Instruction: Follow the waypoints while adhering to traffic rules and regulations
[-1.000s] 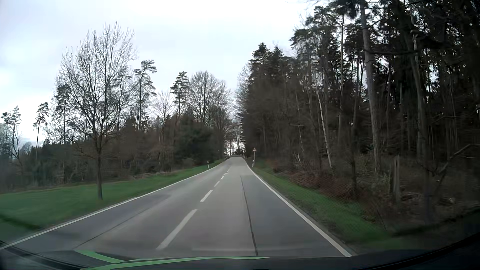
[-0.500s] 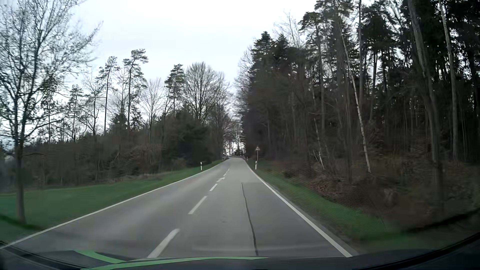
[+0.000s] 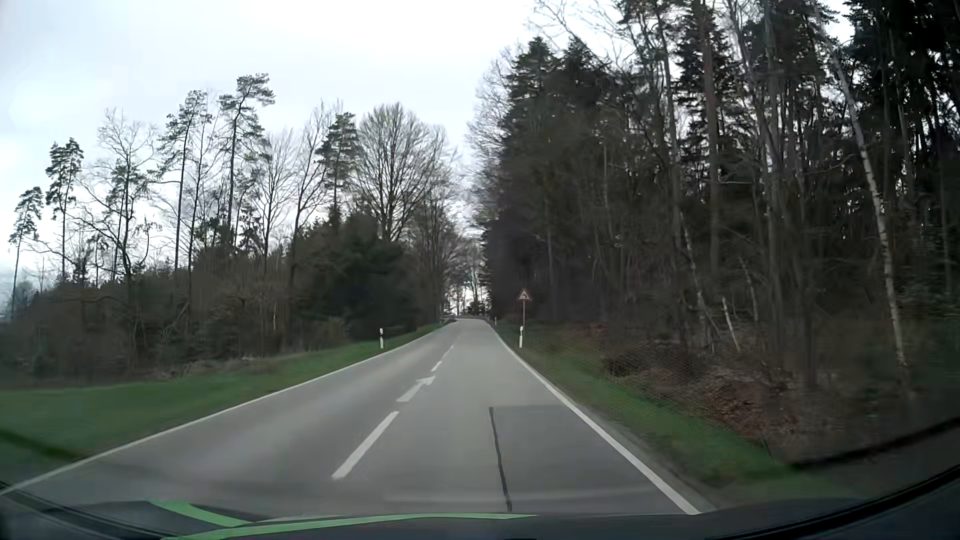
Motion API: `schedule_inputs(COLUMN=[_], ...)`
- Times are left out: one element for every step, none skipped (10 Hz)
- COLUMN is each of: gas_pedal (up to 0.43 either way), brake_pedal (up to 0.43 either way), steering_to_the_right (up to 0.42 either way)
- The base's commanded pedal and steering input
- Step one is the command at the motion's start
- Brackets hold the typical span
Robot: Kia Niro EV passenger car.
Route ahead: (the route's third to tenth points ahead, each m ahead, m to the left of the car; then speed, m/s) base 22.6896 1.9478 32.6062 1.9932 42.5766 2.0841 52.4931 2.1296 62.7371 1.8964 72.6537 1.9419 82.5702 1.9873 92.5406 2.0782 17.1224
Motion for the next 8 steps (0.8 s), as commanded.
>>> schedule_inputs(gas_pedal=[0.248,0.248,0.248,0.248,0.248,0.248,0.248,0.248], brake_pedal=[0.0,0.0,0.0,0.0,0.0,0.0,0.0,0.0], steering_to_the_right=[0.001,0.001,0.001,0.001,0.001,0.001,0.001,0.001])
